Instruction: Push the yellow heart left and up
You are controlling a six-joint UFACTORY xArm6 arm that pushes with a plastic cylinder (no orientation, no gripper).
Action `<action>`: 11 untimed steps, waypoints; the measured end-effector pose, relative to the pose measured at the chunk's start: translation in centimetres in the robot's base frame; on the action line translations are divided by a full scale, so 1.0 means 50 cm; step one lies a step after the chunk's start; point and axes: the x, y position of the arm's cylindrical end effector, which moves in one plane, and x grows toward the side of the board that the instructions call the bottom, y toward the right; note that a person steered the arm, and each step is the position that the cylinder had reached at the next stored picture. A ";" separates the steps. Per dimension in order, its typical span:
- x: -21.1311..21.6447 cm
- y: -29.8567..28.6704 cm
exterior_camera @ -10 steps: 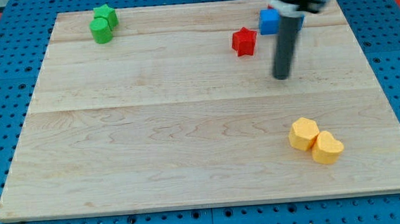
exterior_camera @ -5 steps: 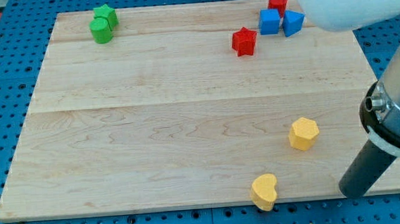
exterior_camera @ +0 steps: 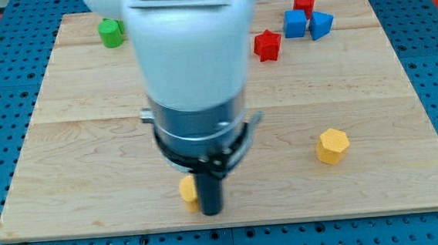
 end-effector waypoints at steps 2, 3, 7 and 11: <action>-0.006 -0.015; -0.006 -0.001; -0.006 0.051; -0.046 -0.092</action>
